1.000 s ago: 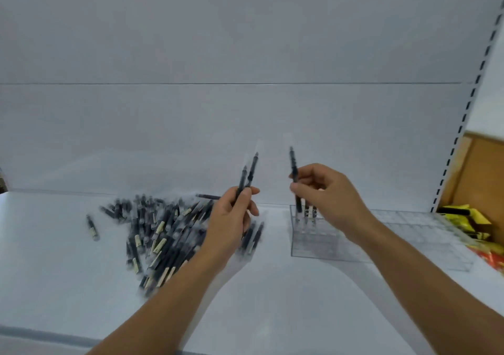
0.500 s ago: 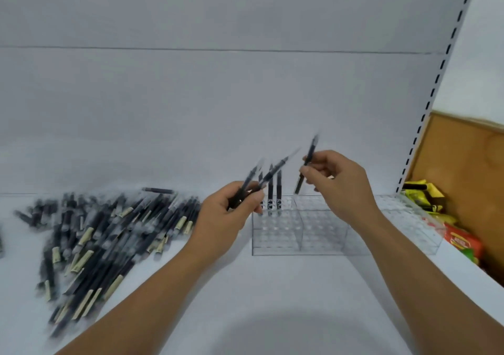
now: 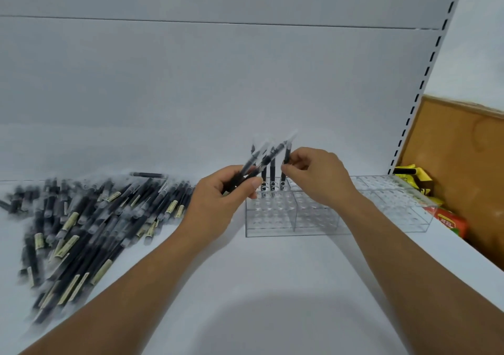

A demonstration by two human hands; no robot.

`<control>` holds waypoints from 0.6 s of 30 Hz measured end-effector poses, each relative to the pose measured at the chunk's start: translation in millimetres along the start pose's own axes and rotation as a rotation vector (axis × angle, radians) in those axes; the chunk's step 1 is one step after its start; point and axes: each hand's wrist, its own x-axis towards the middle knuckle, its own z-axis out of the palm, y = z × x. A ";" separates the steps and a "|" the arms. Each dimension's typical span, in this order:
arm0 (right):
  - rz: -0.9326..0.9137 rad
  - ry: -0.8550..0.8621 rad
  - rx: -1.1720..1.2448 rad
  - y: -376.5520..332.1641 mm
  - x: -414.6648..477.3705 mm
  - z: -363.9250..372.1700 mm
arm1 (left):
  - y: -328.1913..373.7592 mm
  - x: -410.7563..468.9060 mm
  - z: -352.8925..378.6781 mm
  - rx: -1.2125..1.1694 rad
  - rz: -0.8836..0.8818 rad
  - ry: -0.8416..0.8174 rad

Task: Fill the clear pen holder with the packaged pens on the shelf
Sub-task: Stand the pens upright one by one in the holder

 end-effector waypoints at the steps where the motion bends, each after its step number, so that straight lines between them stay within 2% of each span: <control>1: 0.006 0.002 -0.036 -0.5 0.1 -0.4 | 0.7 -0.1 0.6 0.003 0.004 -0.005; 5: 0.000 -0.060 -0.167 -2.3 1.0 0.0 | 2.2 -1.6 3.4 -0.013 0.019 -0.025; 8: 0.025 -0.094 -0.153 0.1 1.4 0.4 | 3.3 -2.9 5.5 -0.023 0.014 -0.034; 11: 0.020 -0.036 -0.133 3.1 -3.6 -8.3 | 3.1 -1.4 4.8 -0.027 0.012 -0.016; 14: -0.093 0.110 0.097 -0.5 -14.5 -23.0 | 3.5 -0.2 4.7 -0.030 0.017 -0.014; 16: -0.150 0.017 0.315 -9.9 -23.5 -27.1 | 3.5 0.0 4.9 -0.021 0.022 -0.023; 18: -0.170 -0.104 0.416 -20.2 -30.3 -24.0 | 4.1 -0.7 4.2 0.021 0.049 -0.057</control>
